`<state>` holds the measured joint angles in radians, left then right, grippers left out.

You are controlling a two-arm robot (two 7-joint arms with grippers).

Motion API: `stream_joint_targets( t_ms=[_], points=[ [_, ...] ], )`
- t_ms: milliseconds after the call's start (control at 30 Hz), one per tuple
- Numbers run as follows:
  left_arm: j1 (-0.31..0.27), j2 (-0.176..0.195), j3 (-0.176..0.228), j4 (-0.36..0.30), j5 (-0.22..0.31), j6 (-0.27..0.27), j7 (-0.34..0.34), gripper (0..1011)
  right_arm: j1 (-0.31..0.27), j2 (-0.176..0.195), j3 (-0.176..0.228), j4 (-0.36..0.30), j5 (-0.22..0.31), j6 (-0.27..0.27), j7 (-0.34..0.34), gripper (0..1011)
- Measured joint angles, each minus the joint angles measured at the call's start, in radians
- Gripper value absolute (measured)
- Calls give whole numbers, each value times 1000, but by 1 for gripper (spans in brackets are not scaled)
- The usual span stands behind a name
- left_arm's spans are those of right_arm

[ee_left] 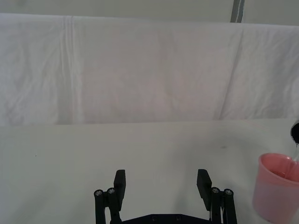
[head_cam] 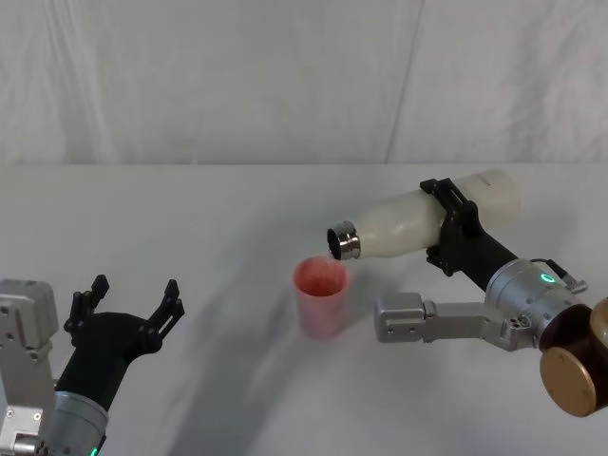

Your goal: Grasp the thermos with one hand and pour water into the cup lid.

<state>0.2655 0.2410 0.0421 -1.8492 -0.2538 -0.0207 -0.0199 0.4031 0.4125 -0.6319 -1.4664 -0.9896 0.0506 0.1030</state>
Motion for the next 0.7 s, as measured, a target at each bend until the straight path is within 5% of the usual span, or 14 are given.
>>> stream_joint_targets(
  t_ms=[700],
  points=[
    [0, 0, 0, 0, 0, 0, 0, 1001, 5, 1, -6, 5, 1, -4, 11, 950]
  ],
)
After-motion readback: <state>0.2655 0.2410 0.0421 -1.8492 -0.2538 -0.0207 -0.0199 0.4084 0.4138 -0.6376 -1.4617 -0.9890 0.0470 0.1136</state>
